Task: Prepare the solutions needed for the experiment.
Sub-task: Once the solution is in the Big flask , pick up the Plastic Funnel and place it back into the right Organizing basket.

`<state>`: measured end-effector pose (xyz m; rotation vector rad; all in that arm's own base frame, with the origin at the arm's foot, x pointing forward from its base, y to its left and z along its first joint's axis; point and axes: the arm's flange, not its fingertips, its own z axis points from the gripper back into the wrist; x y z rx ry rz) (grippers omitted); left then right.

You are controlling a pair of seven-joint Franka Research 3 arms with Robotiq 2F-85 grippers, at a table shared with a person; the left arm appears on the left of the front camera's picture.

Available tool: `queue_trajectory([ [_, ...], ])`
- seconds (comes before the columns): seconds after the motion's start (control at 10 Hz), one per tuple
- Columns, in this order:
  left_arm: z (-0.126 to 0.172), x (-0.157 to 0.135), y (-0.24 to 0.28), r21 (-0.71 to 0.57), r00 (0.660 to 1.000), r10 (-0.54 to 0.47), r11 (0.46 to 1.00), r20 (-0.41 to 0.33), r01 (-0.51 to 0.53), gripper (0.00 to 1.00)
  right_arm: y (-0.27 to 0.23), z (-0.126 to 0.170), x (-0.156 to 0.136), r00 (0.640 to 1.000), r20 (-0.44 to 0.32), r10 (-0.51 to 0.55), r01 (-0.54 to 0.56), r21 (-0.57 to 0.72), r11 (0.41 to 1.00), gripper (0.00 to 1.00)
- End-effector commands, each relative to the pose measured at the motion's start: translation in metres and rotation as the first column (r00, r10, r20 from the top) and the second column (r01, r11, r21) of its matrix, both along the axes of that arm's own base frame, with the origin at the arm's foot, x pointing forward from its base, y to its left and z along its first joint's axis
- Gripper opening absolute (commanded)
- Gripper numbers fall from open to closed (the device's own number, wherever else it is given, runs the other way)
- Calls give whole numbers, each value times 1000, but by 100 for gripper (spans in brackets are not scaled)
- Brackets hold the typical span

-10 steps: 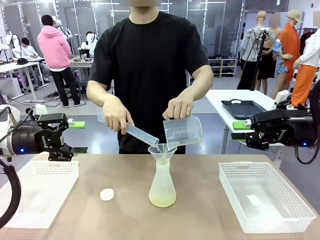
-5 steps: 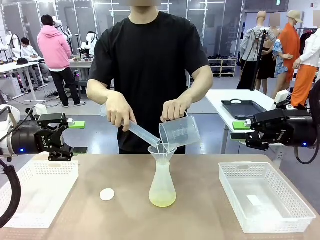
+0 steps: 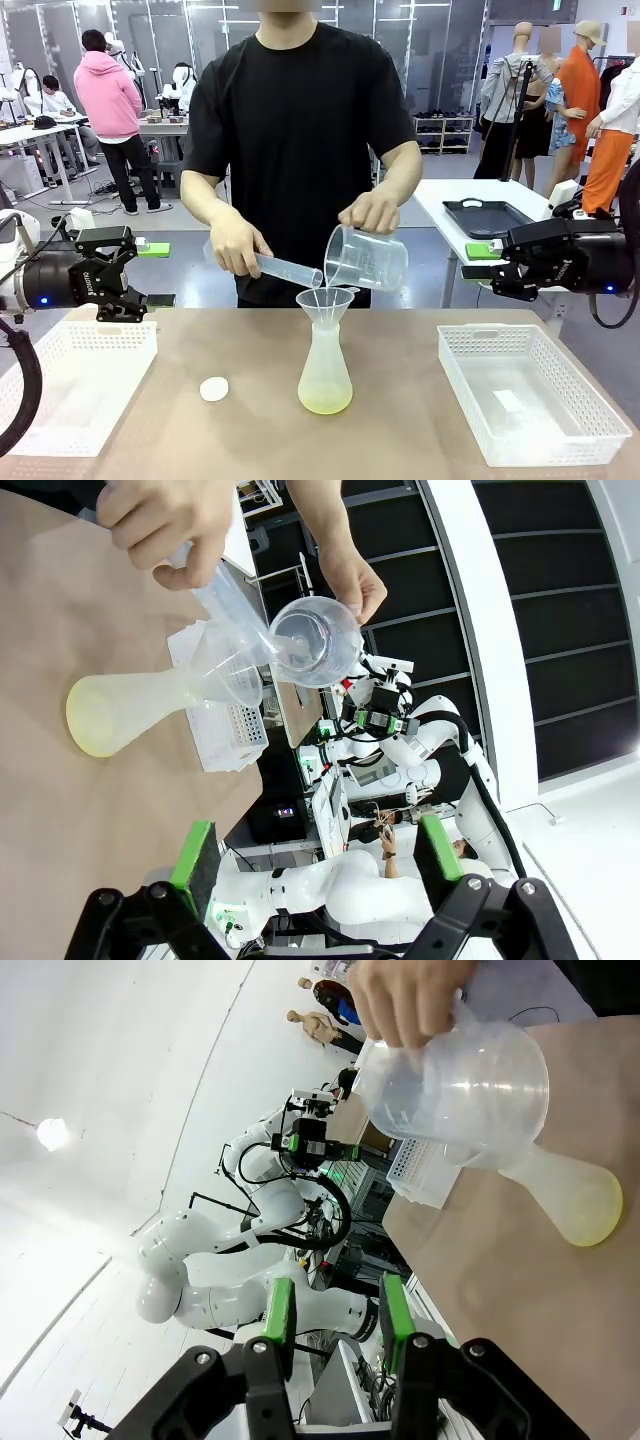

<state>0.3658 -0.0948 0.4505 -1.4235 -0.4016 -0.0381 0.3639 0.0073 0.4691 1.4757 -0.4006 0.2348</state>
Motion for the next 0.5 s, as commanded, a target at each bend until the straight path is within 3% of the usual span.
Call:
queue_trajectory([
  [0.0, 3, 0, -2, -24, 1000, 3, 1000, -8, -3, 100, -1, 1, -1, 1000, 7, 4, -4, 3, 1000, 44],
  [0.4, 3, 0, -2, -24, 1000, 3, 1000, -8, -3, 100, 0, 0, 0, 1000, 0, 0, 0, 0, 1000, 44],
])
